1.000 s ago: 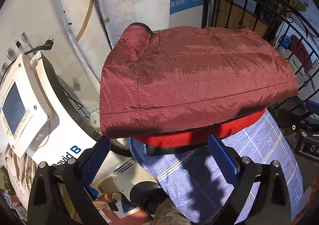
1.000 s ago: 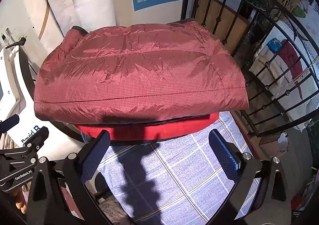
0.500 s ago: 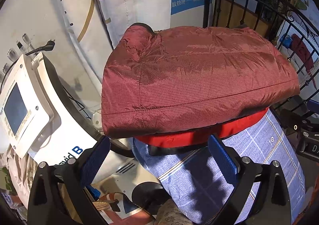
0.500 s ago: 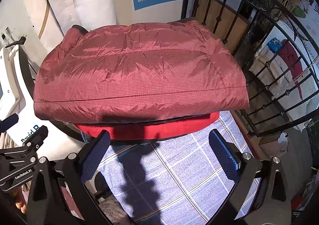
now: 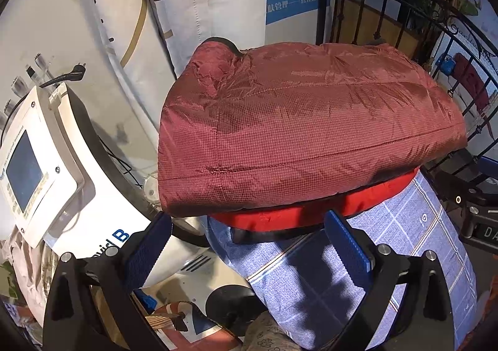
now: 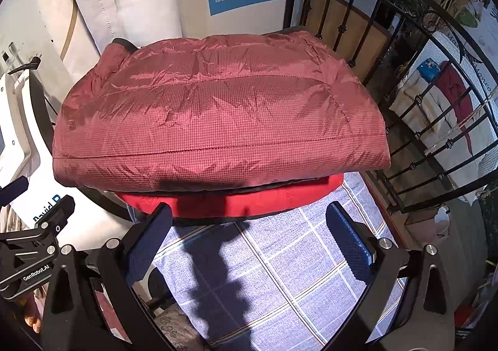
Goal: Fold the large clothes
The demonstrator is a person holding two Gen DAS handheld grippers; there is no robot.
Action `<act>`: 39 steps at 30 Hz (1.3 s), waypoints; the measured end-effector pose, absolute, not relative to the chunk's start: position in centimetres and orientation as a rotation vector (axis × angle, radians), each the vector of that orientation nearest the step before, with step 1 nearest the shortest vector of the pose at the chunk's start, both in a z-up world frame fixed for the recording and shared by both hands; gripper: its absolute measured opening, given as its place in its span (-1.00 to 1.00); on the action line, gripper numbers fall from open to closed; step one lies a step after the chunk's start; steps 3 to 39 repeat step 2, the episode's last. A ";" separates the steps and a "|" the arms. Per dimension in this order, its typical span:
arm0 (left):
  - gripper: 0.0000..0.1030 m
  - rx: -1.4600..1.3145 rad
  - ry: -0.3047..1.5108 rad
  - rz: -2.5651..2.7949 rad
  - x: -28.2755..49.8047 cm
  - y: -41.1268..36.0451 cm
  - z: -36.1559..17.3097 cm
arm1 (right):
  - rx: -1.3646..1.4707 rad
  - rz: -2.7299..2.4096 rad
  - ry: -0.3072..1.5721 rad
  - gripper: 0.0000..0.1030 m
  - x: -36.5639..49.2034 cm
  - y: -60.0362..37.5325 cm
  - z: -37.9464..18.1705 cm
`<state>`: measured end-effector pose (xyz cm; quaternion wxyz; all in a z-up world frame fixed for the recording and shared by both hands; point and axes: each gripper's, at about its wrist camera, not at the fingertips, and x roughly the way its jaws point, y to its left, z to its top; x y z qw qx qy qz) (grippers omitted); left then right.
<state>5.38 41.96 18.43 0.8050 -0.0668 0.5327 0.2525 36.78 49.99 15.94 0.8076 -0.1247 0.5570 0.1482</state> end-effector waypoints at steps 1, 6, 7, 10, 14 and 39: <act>0.88 -0.143 1.141 0.541 5.4 41.9 18.4 | -0.268 0.317 1.193 0.90 36.8 50.0 15.9; 0.88 -0.142 1.142 0.540 5.4 41.9 18.4 | -0.268 0.318 1.193 0.90 36.7 50.1 15.9; 0.88 -0.142 1.142 0.540 5.4 41.9 18.4 | -0.268 0.318 1.193 0.90 36.7 50.1 15.9; 0.88 -0.142 1.142 0.540 5.4 41.9 18.4 | -0.268 0.318 1.193 0.90 36.7 50.1 15.9; 0.88 -0.142 1.142 0.540 5.4 41.9 18.4 | -0.268 0.318 1.193 0.90 36.7 50.1 15.9; 0.88 -0.142 1.142 0.540 5.4 41.9 18.4 | -0.268 0.318 1.193 0.90 36.7 50.1 15.9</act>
